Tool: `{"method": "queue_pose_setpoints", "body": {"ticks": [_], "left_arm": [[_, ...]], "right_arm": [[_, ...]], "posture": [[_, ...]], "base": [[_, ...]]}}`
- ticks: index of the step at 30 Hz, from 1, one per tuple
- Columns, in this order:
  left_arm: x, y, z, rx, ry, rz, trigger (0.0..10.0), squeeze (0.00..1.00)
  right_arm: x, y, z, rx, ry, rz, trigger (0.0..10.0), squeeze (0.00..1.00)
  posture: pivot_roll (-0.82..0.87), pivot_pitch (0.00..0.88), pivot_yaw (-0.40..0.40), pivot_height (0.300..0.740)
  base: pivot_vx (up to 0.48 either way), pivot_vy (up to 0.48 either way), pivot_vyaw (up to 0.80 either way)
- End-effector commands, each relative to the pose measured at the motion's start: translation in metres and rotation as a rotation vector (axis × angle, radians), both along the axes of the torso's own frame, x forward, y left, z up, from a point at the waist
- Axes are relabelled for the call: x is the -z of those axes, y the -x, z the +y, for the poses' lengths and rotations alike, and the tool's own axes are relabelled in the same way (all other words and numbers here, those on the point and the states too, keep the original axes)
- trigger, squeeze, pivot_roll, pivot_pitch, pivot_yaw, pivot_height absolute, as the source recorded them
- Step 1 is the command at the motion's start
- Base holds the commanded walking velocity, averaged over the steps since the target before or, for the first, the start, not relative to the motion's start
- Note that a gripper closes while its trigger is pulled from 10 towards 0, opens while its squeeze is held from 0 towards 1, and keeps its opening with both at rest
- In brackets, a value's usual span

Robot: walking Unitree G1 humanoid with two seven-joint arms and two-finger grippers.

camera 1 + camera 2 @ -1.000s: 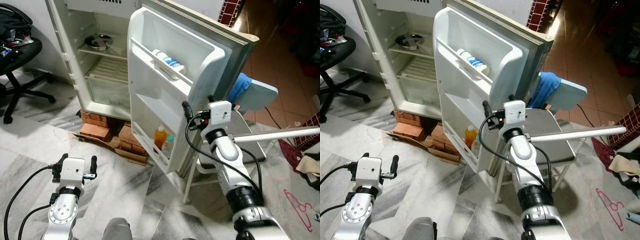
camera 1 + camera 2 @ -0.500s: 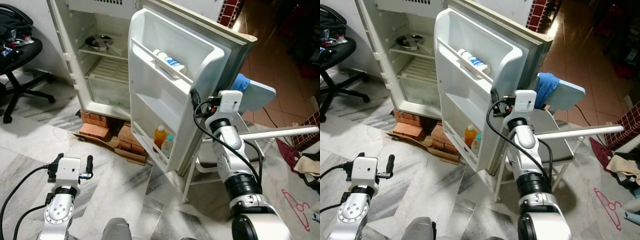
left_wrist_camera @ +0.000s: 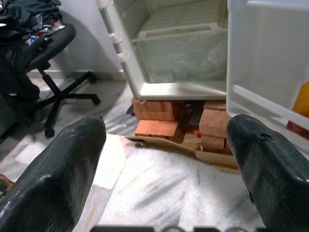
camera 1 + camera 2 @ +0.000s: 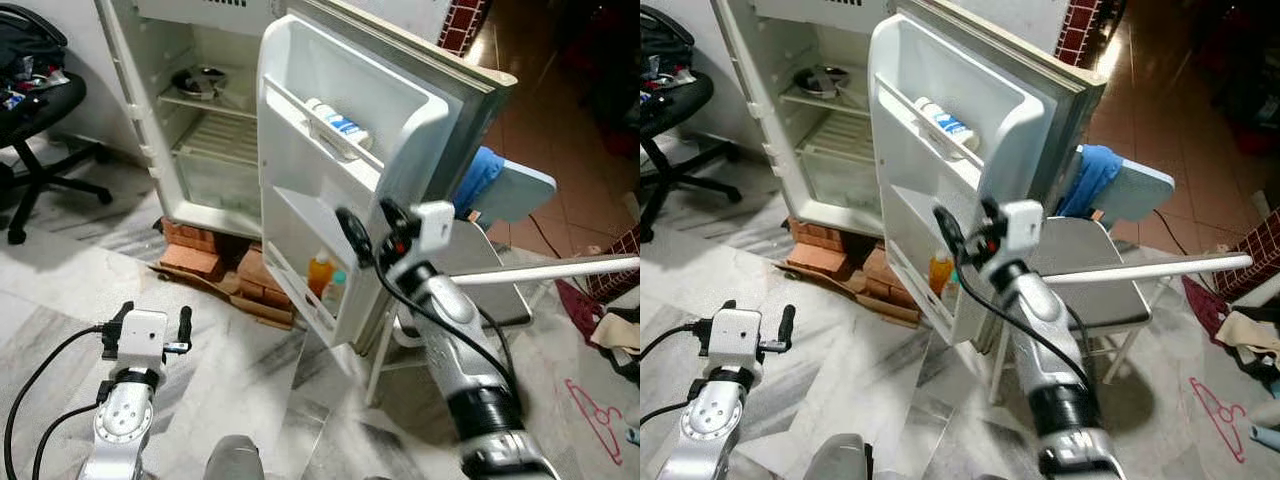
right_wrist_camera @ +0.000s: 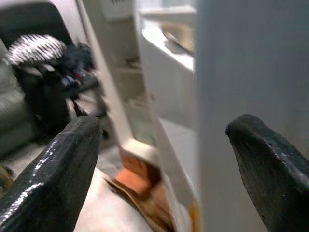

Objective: Restocking fridge

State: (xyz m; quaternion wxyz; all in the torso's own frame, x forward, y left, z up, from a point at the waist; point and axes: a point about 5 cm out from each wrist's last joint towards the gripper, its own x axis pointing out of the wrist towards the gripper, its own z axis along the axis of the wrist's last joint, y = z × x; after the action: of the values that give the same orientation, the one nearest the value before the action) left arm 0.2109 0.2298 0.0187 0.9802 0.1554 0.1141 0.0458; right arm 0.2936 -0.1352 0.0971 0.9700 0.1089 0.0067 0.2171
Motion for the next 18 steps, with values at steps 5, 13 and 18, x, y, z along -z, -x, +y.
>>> {"method": "queue_pose_setpoints", "body": {"ticks": [5, 13, 18], "left_arm": [[0.001, 0.001, -0.001, 0.017, -0.007, 0.005, 10.0, 0.0], [0.0, -0.007, -0.005, 0.048, -0.008, 0.012, 10.0, 0.0], [-0.002, -0.01, -0.004, 0.049, -0.01, 0.007, 10.0, 0.0]], "right_arm": [[-0.001, 0.012, -0.045, 0.132, 0.095, -0.013, 10.0, 0.0], [-0.027, -0.014, -0.074, 0.312, 0.145, -0.104, 10.0, 0.0], [-0.044, -0.036, -0.062, 0.291, 0.121, -0.153, 10.0, 0.0]], "posture": [[0.14, 0.0, -0.063, 0.74], [0.13, 0.0, -0.046, 0.74], [0.14, 0.0, -0.05, 0.74]], "base": [[0.0, 0.0, 0.0], [0.0, 0.0, 0.0], [0.0, 0.0, 0.0]]}}
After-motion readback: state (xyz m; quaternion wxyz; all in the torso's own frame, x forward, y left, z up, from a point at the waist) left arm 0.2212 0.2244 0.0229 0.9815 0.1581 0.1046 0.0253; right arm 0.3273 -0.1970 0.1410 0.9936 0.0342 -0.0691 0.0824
